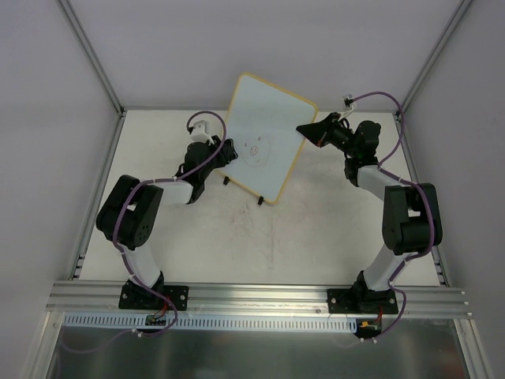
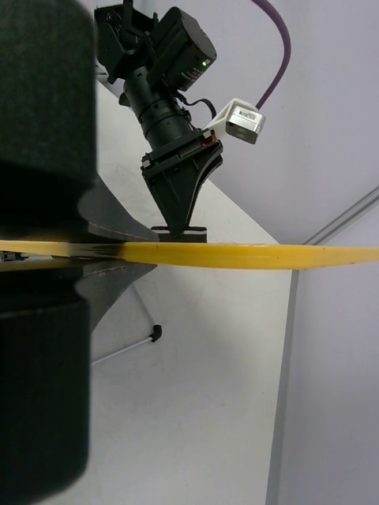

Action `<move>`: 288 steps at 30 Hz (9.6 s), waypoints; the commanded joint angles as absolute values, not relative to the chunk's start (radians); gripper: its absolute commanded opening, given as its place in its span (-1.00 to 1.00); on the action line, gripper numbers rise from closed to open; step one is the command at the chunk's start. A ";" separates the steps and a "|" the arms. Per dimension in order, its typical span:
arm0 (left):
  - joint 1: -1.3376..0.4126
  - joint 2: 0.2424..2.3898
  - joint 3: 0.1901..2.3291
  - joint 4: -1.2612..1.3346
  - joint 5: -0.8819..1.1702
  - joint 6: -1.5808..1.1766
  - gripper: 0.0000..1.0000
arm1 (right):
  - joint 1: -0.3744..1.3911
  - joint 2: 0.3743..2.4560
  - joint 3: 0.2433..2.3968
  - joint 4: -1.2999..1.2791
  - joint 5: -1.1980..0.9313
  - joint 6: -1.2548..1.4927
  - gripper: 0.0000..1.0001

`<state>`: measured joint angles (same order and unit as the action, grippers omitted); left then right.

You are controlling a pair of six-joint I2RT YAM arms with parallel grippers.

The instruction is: Erase the whiteboard

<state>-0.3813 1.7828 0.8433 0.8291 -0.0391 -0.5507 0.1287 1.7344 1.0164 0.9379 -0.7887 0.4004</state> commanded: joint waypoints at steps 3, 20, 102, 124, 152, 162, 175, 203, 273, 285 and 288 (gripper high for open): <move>-0.540 1.793 0.983 0.850 0.006 -0.445 -1.00 | 0.156 1.703 1.002 0.969 -0.859 0.313 -1.00; -0.749 1.890 1.103 0.796 -0.066 -0.271 -1.00 | 0.158 1.703 1.002 0.968 -0.861 0.314 -1.00; -0.758 1.873 1.141 0.700 0.075 -0.262 -1.00 | 0.156 1.700 0.999 0.971 -0.868 0.314 -1.00; -0.486 1.819 0.845 0.628 -0.133 -0.828 -1.00 | 0.156 1.692 0.999 0.971 -0.871 0.316 -1.00; -0.684 1.815 0.868 0.873 -0.134 -0.615 -1.00 | 0.156 1.697 0.997 0.976 -0.870 0.318 -1.00; -0.747 1.874 0.972 0.911 0.150 -0.546 -1.00 | 0.156 1.701 1.000 0.980 -0.871 0.321 -1.00; -0.750 1.718 0.917 0.902 0.167 -0.476 -1.00 | 0.156 1.701 1.000 0.980 -0.870 0.321 -1.00; -0.383 0.974 0.580 -0.115 -0.048 -0.655 -1.00 | 0.156 1.695 0.997 0.980 -0.870 0.325 -1.00; -0.383 0.925 0.477 -0.117 -0.069 -0.586 0.98 | 0.095 1.680 0.930 1.089 -0.841 0.400 0.98; -0.382 0.822 0.479 -0.120 -0.080 -0.554 0.98 | 0.035 1.592 0.821 1.244 -0.813 0.526 0.98; -0.383 0.764 0.472 -0.121 -0.077 -0.535 0.98 | 0.031 1.519 0.769 1.239 -0.804 0.525 0.98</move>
<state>-0.3908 0.8150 0.4789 -0.1181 -0.0635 -0.5777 0.0387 1.6192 0.7986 1.1336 -0.8143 0.5053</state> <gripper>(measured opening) 0.991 0.990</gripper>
